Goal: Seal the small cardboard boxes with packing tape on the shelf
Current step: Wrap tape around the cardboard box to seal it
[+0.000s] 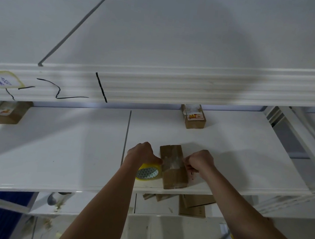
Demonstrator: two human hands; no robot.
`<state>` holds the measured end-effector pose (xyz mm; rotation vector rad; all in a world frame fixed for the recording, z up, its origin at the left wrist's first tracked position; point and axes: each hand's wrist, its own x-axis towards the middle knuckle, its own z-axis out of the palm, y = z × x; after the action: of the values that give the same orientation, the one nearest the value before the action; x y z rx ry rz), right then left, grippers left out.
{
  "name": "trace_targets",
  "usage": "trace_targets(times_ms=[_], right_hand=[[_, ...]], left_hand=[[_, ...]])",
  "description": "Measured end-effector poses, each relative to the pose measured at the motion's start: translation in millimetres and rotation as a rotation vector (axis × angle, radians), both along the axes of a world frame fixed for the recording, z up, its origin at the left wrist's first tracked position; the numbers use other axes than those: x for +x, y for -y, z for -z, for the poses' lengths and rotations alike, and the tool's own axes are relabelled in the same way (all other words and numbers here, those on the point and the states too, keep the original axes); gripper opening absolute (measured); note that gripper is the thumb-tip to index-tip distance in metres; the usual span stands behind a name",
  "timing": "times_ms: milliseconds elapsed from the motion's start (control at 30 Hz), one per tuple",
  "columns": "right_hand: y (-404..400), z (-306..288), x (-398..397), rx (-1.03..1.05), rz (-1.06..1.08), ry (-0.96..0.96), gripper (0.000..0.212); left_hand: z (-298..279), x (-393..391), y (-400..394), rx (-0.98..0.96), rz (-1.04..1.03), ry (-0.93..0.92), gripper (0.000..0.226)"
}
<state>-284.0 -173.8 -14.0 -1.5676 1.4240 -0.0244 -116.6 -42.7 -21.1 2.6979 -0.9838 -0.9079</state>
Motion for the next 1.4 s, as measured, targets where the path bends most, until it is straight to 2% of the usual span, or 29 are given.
trace_targets(times_ms=[167,400,600,633,733,767,867,933,1133,1300,1400], right_hand=[[-0.3,3.7,-4.4,0.006,0.018,-0.01,0.006],[0.5,16.8,-5.2,-0.161,-0.082,-0.01,0.006],[-7.9,17.8,-6.9,-0.215,-0.084,0.011,0.004],[-11.9,17.4,-6.9,-0.252,-0.095,-0.004,0.008],[-23.6,17.1,-8.1,-0.413,-0.107,-0.019,0.041],[-26.9,16.5,-7.5,-0.489,-0.132,-0.017,0.044],[-36.6,14.1,-2.6,-0.656,-0.331,-0.109,0.017],[-45.4,10.5,1.5,-0.655,-0.429,-0.189,0.013],[-63.4,7.0,19.6,-0.673,-0.506,-0.331,0.019],[-70.9,1.4,33.4,-0.618,-0.433,-0.318,0.027],[-70.8,-3.1,37.2,-0.525,-0.407,-0.363,0.037]], left_hand=[[3.8,-4.0,2.9,0.009,-0.008,0.004,0.07],[6.4,-3.1,4.9,-0.009,-0.027,0.016,0.066],[8.7,-5.2,4.6,-0.018,-0.036,0.035,0.065],[9.3,-5.8,4.3,-0.02,-0.035,0.038,0.063],[10.7,-8.3,4.0,-0.018,-0.037,0.044,0.06],[10.5,-8.8,3.9,-0.019,-0.034,0.05,0.059],[8.9,-9.1,3.9,-0.017,-0.023,0.059,0.058],[8.0,-9.8,3.5,-0.01,-0.015,0.064,0.058],[10.9,-11.8,2.8,-0.012,-0.011,0.08,0.054],[8.7,-12.4,1.4,-0.028,0.007,0.101,0.052],[9.8,-6.7,-1.5,-0.077,0.035,0.01,0.052]])
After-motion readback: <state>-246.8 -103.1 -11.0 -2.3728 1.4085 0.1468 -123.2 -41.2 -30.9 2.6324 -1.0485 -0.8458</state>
